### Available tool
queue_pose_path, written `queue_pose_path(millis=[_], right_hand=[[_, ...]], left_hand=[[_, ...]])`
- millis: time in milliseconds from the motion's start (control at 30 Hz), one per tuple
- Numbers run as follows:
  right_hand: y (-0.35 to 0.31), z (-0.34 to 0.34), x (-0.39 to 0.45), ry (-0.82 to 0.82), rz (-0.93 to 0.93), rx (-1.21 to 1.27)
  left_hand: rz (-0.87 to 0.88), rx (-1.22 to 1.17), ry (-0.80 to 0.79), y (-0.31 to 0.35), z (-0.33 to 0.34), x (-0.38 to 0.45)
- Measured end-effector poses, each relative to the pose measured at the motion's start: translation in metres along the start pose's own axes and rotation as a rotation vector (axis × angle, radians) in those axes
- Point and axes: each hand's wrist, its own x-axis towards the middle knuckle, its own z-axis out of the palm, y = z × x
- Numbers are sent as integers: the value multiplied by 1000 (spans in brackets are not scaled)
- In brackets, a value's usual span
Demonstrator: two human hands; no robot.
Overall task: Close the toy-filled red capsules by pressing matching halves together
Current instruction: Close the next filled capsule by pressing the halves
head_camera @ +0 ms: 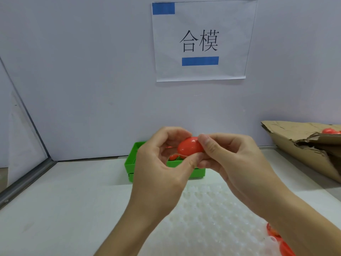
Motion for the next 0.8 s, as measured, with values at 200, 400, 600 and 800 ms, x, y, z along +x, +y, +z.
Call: queue_pose_path(millis=[200, 400, 600, 800], right_hand=[[-10, 1, -5, -116, -33, -165], [-5, 4, -7, -70, -68, -251], [-3, -7, -2, -132, -24, -59], [4, -8, 0, -172, -60, -8]], left_hand=[[227, 435, 28, -7, 1, -2], [370, 621, 11, -12, 7, -6], [-170, -171, -277, -8, -1, -4], [-96, -217, -176, -5, 6, -3]])
